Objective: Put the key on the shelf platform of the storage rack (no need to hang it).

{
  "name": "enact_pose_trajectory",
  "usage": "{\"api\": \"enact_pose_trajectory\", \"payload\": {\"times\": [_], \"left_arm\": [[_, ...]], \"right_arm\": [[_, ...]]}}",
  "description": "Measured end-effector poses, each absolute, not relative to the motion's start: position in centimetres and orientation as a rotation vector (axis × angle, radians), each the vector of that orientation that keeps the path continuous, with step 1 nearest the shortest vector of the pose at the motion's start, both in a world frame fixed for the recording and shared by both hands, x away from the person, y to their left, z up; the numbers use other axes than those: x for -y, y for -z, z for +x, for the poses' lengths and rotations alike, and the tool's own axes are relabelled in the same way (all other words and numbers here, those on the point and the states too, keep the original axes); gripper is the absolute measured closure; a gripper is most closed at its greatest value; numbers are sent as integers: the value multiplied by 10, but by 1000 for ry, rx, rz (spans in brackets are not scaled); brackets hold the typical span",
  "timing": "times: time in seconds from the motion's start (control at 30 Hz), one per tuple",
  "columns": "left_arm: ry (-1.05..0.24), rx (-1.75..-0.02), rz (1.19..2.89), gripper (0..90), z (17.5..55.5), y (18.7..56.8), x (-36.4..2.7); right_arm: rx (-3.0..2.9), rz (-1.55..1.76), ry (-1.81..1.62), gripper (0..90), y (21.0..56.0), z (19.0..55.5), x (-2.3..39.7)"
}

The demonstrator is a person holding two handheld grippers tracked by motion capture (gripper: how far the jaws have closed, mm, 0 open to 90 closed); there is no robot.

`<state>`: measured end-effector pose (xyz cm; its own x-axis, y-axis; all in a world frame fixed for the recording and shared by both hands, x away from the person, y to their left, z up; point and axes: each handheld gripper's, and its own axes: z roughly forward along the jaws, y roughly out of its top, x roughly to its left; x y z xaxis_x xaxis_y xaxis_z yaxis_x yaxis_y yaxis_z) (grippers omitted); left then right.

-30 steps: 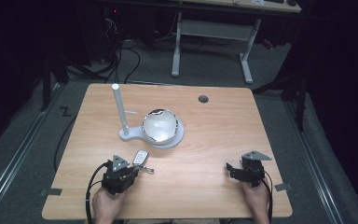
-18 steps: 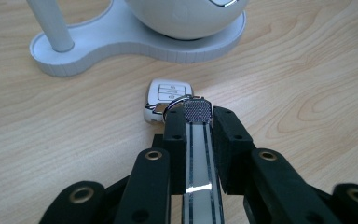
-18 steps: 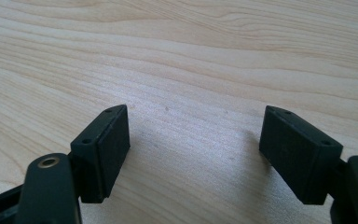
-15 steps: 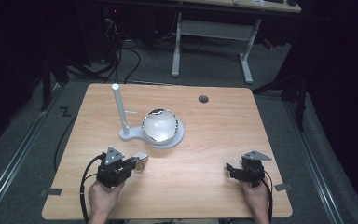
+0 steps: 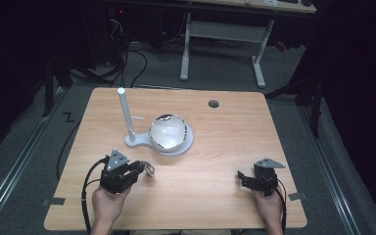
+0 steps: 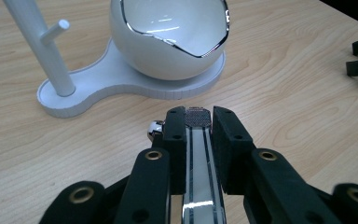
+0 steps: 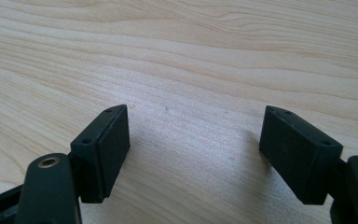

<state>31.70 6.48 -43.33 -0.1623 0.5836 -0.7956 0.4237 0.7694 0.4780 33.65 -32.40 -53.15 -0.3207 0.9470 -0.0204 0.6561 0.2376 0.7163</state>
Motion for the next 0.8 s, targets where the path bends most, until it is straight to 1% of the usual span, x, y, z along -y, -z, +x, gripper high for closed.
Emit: {"api": "enact_pose_trajectory", "payload": {"times": [0.3, 0.57, 0.8], "left_arm": [[-136, -1740, 828, 762, 314, 422, -61], [-98, -1731, 835, 762, 319, 410, -52], [-93, -1692, 857, 762, 323, 399, -47]], "right_arm": [[-2062, 1465, -852, 247, 532, 337, 324], [-2062, 1466, -853, 247, 532, 337, 324], [-2062, 1465, -852, 247, 532, 336, 324]]}}
